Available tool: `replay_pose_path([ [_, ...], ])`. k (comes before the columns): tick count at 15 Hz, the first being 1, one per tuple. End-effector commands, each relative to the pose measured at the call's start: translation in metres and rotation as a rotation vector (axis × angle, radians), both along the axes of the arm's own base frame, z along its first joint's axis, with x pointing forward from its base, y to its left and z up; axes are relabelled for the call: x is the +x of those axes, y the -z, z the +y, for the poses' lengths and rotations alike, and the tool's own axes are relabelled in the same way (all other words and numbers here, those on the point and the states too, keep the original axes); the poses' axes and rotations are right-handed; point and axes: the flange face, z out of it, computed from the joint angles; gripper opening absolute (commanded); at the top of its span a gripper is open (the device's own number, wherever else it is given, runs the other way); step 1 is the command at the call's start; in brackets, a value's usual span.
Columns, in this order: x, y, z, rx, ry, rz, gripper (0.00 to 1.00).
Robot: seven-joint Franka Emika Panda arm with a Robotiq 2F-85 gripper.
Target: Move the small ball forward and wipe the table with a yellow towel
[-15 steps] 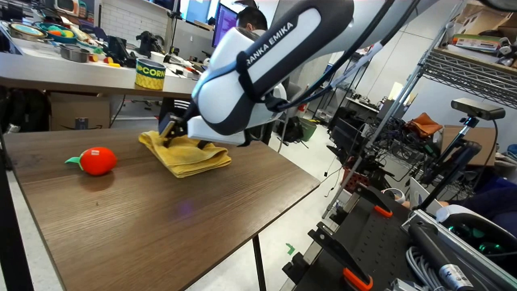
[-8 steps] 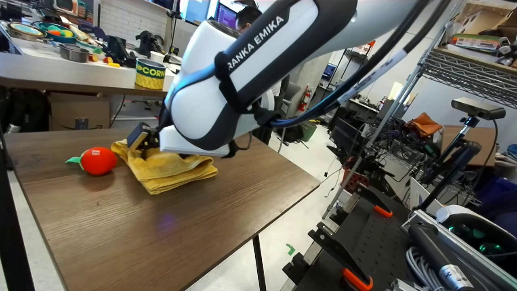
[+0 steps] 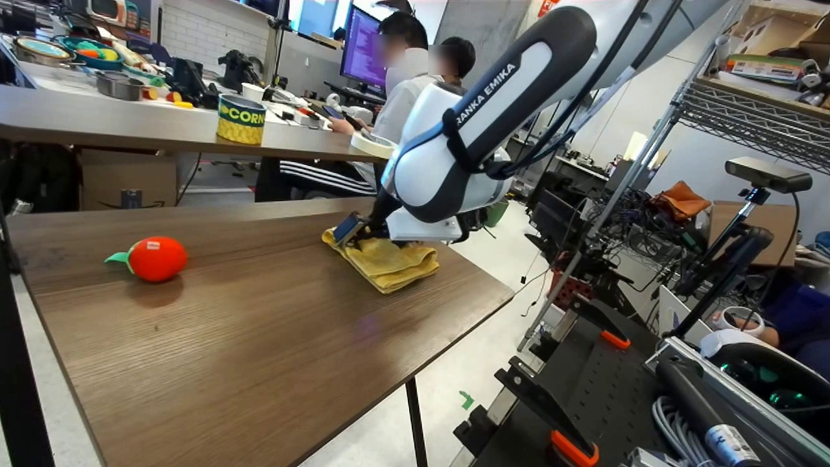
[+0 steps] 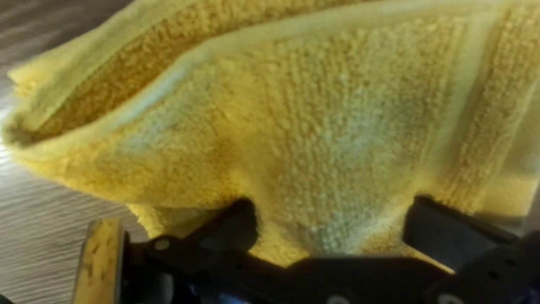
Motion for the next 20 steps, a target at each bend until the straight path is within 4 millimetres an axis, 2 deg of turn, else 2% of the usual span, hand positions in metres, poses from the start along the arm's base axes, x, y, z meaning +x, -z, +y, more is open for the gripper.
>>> replay_pose_path([
  [1, -0.055, -0.013, 0.016, -0.007, -0.172, 0.091, 1.00],
  [3, -0.079, -0.025, 0.038, -0.005, -0.282, 0.101, 1.00],
  [4, -0.085, -0.037, 0.052, -0.007, -0.325, 0.065, 1.00],
  [5, -0.088, -0.049, 0.063, -0.008, -0.353, 0.011, 1.00],
  [9, -0.102, -0.121, 0.113, 0.021, -0.429, -0.238, 1.00],
  [11, -0.100, -0.139, 0.144, 0.054, -0.464, -0.322, 1.00],
  [13, -0.093, -0.142, 0.171, 0.082, -0.487, -0.351, 1.00],
  [17, -0.077, -0.128, 0.218, 0.228, -0.503, -0.174, 1.00],
  [18, -0.094, -0.131, 0.209, 0.176, -0.494, -0.210, 1.00],
  [19, -0.092, -0.131, 0.215, 0.193, -0.495, -0.201, 1.00],
  [20, -0.091, -0.130, 0.213, 0.189, -0.493, -0.200, 1.00],
])
